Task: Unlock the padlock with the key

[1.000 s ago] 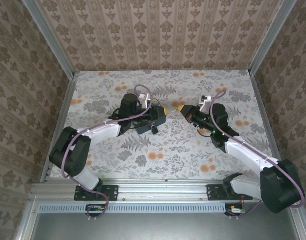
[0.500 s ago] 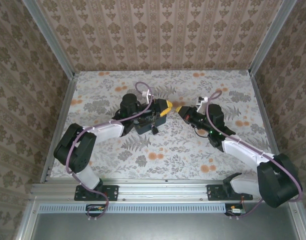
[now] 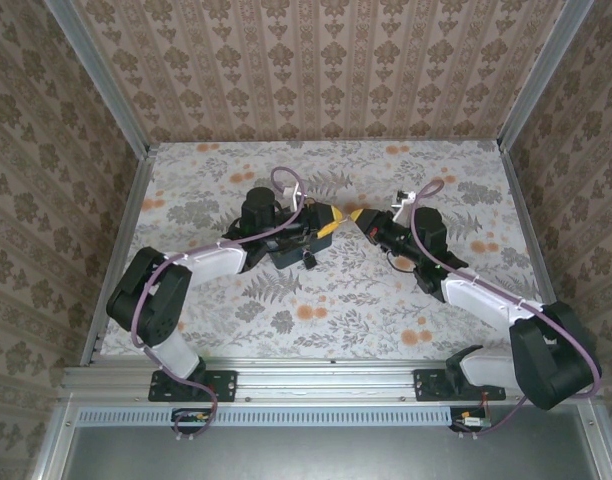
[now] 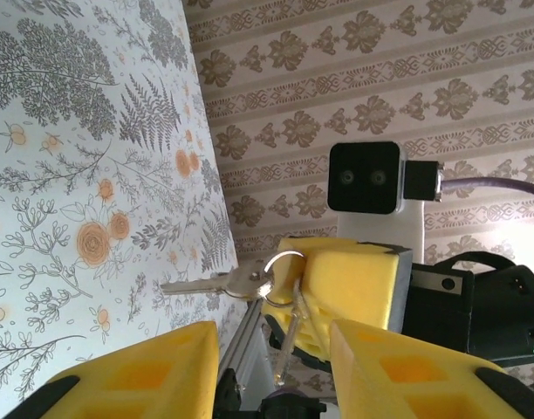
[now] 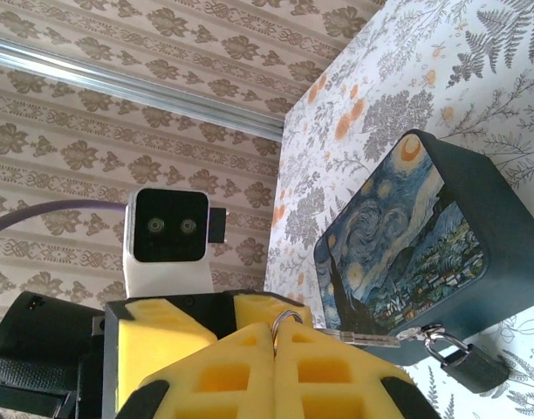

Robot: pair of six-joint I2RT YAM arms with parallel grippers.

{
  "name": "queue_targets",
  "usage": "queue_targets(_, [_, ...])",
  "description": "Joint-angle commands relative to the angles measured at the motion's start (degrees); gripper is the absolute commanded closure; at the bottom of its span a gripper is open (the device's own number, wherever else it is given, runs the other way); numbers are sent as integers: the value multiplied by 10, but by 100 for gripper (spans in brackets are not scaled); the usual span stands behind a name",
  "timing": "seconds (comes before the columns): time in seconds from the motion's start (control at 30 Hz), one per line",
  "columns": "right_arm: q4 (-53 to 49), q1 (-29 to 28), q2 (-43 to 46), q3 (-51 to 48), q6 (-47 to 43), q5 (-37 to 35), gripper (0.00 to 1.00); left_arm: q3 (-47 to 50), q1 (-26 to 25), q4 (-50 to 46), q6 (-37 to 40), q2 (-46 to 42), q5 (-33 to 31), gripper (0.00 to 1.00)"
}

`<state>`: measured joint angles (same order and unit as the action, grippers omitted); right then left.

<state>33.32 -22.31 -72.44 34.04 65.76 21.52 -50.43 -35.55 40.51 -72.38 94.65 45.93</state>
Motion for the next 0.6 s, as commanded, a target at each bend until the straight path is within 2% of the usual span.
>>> queue_targets(0.0, [31,-6,-16,18,3,0,100,-1,0,1,13,-24,20,64])
queue_targets(0.17, [44,-9,-25,18,7,1,100,0,-2,1,11,-26,23,67])
queue_targets(0.4, [49,-9,-23,15,8,-3,100,-1,-4,-11,21,-25,27,66])
queue_targets(0.57, [51,-11,-29,18,8,1,100,-7,-6,-8,20,-23,30,77])
